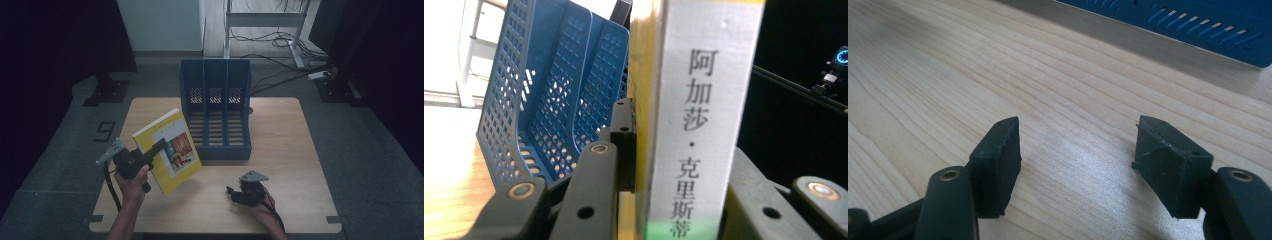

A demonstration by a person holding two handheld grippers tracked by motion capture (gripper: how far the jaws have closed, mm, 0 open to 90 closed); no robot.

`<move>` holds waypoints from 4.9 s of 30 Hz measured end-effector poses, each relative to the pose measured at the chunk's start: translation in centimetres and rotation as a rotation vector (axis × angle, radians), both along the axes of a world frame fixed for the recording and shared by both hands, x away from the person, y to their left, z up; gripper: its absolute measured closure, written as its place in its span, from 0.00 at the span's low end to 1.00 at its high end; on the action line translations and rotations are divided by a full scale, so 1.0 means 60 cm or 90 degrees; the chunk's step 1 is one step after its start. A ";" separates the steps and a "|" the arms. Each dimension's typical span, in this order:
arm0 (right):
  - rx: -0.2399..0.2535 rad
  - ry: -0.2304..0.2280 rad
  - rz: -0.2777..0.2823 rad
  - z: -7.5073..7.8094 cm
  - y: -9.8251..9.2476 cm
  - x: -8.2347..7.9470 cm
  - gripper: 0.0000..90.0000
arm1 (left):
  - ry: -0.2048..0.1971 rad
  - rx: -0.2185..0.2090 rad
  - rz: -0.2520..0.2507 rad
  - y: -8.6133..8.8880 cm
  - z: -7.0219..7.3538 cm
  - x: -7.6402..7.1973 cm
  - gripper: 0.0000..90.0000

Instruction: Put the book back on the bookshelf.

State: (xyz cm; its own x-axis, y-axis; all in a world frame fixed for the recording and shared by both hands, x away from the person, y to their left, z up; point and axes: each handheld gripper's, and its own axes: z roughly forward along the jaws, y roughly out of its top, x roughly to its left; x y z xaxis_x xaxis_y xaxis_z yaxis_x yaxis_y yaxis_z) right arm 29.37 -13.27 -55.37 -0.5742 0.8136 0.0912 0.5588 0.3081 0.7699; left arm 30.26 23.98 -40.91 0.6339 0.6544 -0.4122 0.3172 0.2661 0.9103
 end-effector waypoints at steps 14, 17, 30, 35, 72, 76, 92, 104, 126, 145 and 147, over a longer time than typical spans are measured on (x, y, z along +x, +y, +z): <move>-0.011 -0.005 0.000 0.000 0.003 -0.001 0.38 | -0.002 0.006 0.012 0.001 0.005 0.017 0.84; -0.009 -0.004 0.000 0.000 0.003 -0.001 0.38 | -0.001 0.003 0.013 0.000 0.005 0.019 0.84; -0.015 -0.006 -0.001 0.000 0.004 -0.002 0.38 | -0.005 0.011 0.016 -0.004 0.014 0.028 0.84; -0.010 -0.005 -0.003 0.000 0.003 -0.001 0.38 | -0.005 0.013 0.016 -0.006 0.020 0.034 0.84; -0.023 -0.009 -0.001 0.000 0.006 -0.003 0.38 | -0.001 0.013 0.038 -0.006 0.039 0.079 0.84; -0.024 -0.009 -0.001 0.000 0.006 -0.003 0.38 | 0.001 0.014 0.042 -0.006 0.039 0.084 0.84; -0.031 -0.013 -0.001 0.000 0.008 -0.004 0.38 | 0.001 0.019 0.046 -0.018 0.048 0.107 0.84; -0.032 -0.013 -0.001 0.000 0.008 -0.004 0.38 | -0.003 0.033 0.055 -0.030 0.058 0.121 0.84; -0.035 -0.016 -0.003 0.000 0.010 -0.004 0.38 | -0.002 0.046 0.066 -0.044 0.073 0.146 0.84; -0.034 -0.016 -0.004 -0.001 0.009 -0.004 0.37 | 0.002 0.068 0.093 -0.051 0.074 0.170 0.84; -0.034 -0.016 -0.004 -0.001 0.009 -0.004 0.37 | 0.004 0.068 0.097 -0.051 0.074 0.173 0.84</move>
